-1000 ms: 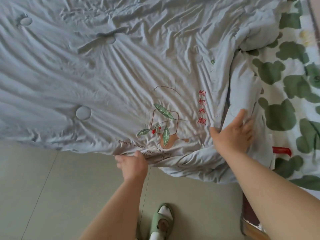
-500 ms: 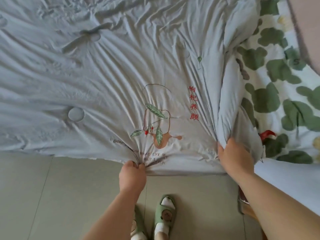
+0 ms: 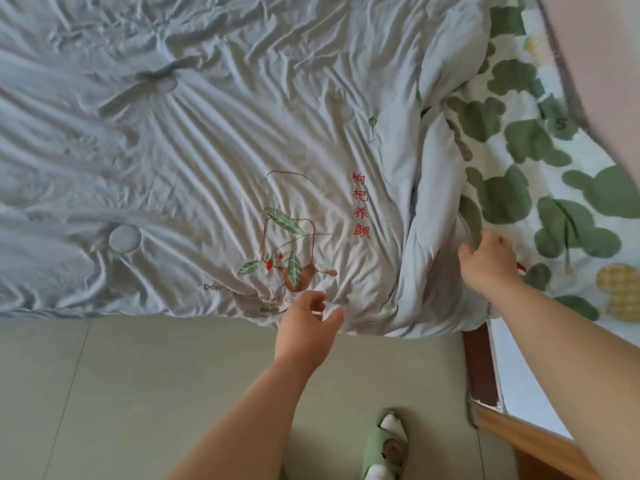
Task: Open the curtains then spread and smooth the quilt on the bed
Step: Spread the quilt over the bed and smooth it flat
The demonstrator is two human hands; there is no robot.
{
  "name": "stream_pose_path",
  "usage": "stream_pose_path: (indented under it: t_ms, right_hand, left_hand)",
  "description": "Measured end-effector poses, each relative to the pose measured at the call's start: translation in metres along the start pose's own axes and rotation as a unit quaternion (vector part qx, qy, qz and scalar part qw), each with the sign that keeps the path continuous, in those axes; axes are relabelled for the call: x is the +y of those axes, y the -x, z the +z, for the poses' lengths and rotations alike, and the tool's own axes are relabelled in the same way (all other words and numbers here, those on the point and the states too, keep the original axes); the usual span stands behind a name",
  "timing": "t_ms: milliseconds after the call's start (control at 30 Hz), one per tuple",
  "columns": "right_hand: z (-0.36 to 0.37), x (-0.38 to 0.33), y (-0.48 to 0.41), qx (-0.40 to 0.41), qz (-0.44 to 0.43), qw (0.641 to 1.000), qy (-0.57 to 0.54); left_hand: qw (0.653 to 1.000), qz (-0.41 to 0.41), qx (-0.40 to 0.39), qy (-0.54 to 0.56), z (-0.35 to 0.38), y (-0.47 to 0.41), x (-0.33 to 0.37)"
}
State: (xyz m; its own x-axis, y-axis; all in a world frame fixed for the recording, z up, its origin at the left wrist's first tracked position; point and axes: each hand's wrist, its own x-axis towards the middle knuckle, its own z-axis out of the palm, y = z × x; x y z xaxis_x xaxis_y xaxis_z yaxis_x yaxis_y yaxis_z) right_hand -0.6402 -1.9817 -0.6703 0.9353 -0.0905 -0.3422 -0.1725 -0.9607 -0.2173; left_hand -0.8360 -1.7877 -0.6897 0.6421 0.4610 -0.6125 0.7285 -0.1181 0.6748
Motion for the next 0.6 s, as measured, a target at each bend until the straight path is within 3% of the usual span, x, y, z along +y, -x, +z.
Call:
stream_pose_path:
  t_ms: [133,300,400,500,600]
  right_hand:
    - [-0.001,0.002,-0.02,-0.094,0.018,0.992,-0.081]
    - [0.004,-0.005,-0.027,-0.11,-0.044,0.979,-0.166]
    - [-0.008,0.009,-0.032,-0.1,-0.103,0.978,-0.154]
    - [-0.034,0.075,-0.04,-0.024,-0.021,0.994,-0.103]
    - [-0.046,0.137,-0.032,-0.052,0.027,0.997,-0.047]
  left_hand:
    - [0.996,0.061,-0.038,-0.058,0.043,0.003,0.025]
    - [0.988,0.063,0.019,-0.14,0.089,-0.007,0.051]
    - [0.986,0.058,0.034,-0.152,0.112,-0.009,0.069]
    - [0.976,0.067,0.052,-0.199,0.13,-0.006,0.084]
    - [0.959,0.081,0.049,-0.266,0.147,-0.005,0.097]
